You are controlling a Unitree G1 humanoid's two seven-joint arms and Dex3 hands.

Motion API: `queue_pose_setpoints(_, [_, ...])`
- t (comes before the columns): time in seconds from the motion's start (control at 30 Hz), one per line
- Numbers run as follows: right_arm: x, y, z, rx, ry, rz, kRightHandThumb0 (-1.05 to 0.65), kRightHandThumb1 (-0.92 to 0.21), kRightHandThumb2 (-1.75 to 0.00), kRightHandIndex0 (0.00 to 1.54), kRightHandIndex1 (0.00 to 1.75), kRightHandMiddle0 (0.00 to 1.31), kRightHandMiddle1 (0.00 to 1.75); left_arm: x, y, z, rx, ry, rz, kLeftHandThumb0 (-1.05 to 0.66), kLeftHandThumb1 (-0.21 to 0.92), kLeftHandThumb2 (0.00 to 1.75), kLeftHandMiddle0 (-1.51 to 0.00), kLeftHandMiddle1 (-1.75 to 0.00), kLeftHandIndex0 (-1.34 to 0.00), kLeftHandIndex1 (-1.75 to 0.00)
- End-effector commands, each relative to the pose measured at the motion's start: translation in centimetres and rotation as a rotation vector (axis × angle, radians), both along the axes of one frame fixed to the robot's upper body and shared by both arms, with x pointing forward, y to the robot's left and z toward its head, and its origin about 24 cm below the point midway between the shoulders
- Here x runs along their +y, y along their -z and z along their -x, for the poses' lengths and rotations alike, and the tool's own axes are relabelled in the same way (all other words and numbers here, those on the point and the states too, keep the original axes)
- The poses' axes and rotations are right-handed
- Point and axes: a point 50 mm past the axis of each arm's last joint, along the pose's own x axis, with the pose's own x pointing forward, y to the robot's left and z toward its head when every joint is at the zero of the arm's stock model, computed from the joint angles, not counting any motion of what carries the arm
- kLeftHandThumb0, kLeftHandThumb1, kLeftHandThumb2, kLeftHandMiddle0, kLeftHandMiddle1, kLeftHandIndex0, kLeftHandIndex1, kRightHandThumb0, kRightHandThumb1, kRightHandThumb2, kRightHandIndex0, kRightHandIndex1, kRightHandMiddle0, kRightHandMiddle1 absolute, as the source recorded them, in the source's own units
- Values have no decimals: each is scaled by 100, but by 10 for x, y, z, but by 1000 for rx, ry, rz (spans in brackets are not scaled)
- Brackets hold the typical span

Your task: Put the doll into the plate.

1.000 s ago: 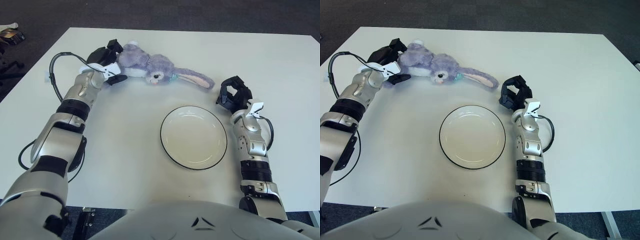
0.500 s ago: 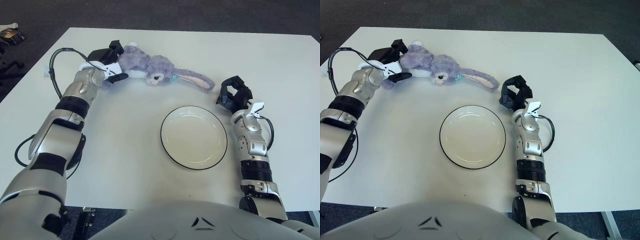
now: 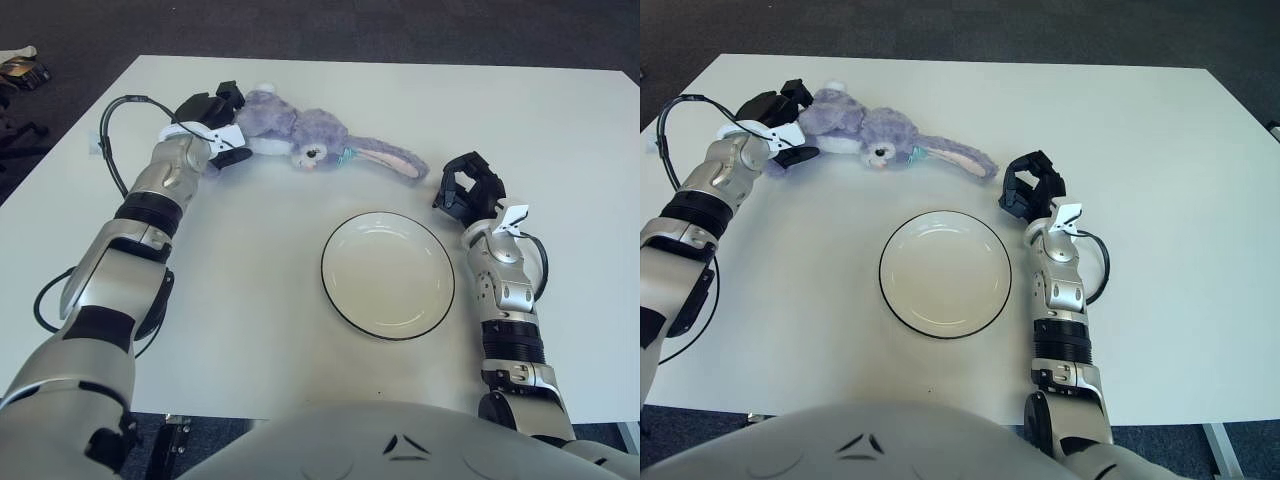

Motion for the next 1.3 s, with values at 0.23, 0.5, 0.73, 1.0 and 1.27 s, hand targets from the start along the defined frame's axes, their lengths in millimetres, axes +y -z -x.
queue_pose_setpoints(0.23, [-7, 30, 12, 143, 33, -22, -45, -43, -118, 96, 175, 53, 175, 1, 18, 5, 8, -75, -88, -41, 15, 102, 0, -35, 0, -33])
queue_pose_setpoints(0.5, [-7, 30, 12, 146, 35, -23, -45, -43, -117, 95, 175, 52, 175, 2, 20, 5, -17, -128, -156, -44, 14, 100, 0, -2, 0, -16])
queue_pose_setpoints(0.73, [-8, 30, 12, 152, 38, -20, -45, -44, -117, 96, 175, 52, 175, 1, 20, 5, -26, -155, -191, -47, 13, 98, 0, 0, 0, -14])
queue_pose_setpoints(1.0, [-8, 29, 12, 150, 34, -20, -45, -44, -117, 96, 175, 52, 175, -1, 23, 5, -28, -164, -218, -47, 13, 97, 0, 0, 0, -16])
queue_pose_setpoints(1.27, [-8, 29, 12, 147, 36, -23, -45, -44, -117, 96, 175, 52, 175, -6, 26, 6, -64, -177, -206, -50, 15, 99, -2, -25, 0, -28])
